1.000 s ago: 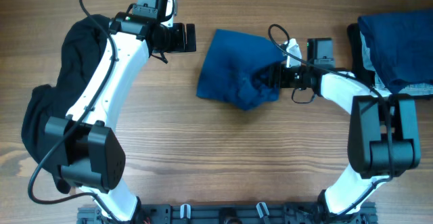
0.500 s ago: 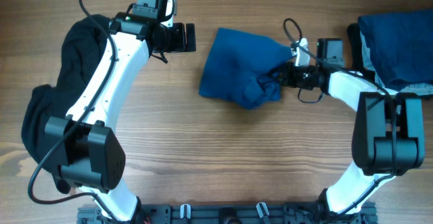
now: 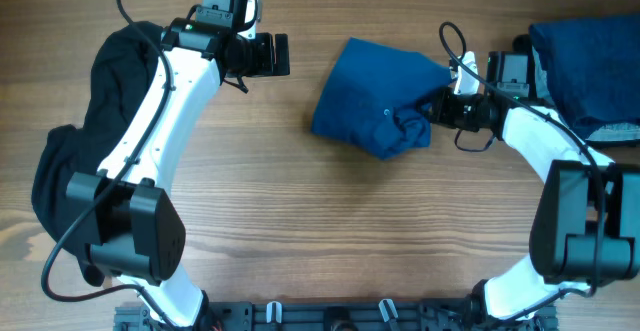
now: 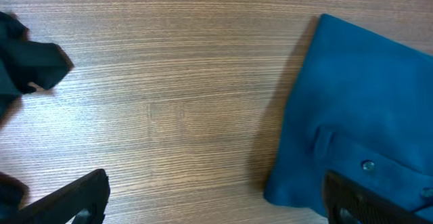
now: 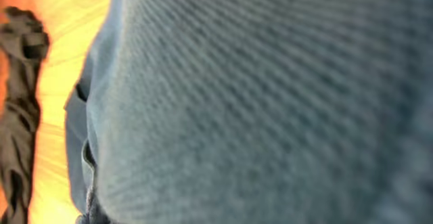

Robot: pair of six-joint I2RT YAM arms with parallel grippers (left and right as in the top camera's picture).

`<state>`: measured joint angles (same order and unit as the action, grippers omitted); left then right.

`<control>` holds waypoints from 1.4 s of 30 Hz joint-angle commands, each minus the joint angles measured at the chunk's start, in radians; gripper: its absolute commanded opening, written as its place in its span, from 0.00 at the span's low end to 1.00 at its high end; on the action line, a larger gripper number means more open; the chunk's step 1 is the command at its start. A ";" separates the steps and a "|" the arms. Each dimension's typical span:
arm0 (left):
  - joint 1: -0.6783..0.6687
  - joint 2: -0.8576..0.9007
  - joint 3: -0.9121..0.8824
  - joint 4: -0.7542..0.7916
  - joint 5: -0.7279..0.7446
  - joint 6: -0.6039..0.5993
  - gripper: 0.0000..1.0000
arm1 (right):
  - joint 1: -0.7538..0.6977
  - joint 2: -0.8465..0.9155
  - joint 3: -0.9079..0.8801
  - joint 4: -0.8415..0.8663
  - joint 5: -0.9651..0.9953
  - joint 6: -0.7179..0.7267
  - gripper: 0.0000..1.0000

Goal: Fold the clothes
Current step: 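Lift the teal shirt bundle with the right gripper and carry it rightward, then lower the teal shirt onto the folded clothes stack and open the right gripper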

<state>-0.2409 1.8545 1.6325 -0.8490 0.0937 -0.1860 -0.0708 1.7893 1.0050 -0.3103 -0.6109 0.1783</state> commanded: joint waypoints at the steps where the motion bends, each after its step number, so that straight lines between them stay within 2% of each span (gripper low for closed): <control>1: 0.003 -0.014 0.004 0.003 -0.018 -0.001 1.00 | -0.003 -0.108 0.094 -0.095 0.159 -0.050 0.04; 4: 0.003 -0.014 0.004 0.006 -0.018 -0.002 1.00 | -0.003 -0.188 0.204 -0.204 0.185 -0.176 0.04; 8: 0.003 -0.014 0.004 0.012 -0.018 -0.002 1.00 | -0.004 -0.311 0.306 -0.230 0.187 -0.298 0.04; 13: 0.003 -0.014 0.004 0.016 -0.018 -0.001 1.00 | -0.004 -0.412 0.352 -0.238 0.222 -0.380 0.04; 16: 0.003 -0.014 0.004 0.020 -0.018 -0.002 1.00 | -0.015 -0.460 0.359 -0.260 0.309 -0.405 0.04; 18: 0.003 -0.014 0.004 0.026 -0.017 -0.002 1.00 | -0.034 -0.483 0.359 -0.233 0.388 -0.334 0.04; 20: 0.003 -0.014 0.004 0.030 -0.017 -0.002 1.00 | -0.068 -0.500 0.359 -0.158 0.450 -0.182 0.04; 24: 0.003 -0.014 0.004 0.029 -0.017 -0.002 1.00 | -0.130 -0.497 0.359 -0.043 0.478 0.042 0.04; 33: 0.003 -0.014 0.004 0.030 -0.017 -0.002 1.00 | -0.301 -0.375 0.359 0.164 0.510 0.354 0.04; 36: 0.003 -0.014 0.004 0.029 -0.017 -0.002 1.00 | -0.338 -0.302 0.359 0.259 0.480 0.373 0.04; 42: 0.003 -0.014 0.004 0.030 -0.017 -0.002 1.00 | -0.440 -0.150 0.359 0.505 0.282 0.348 0.04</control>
<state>-0.2409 1.8545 1.6325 -0.8227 0.0860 -0.1860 -0.4660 1.6085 1.3304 0.1089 -0.2062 0.5274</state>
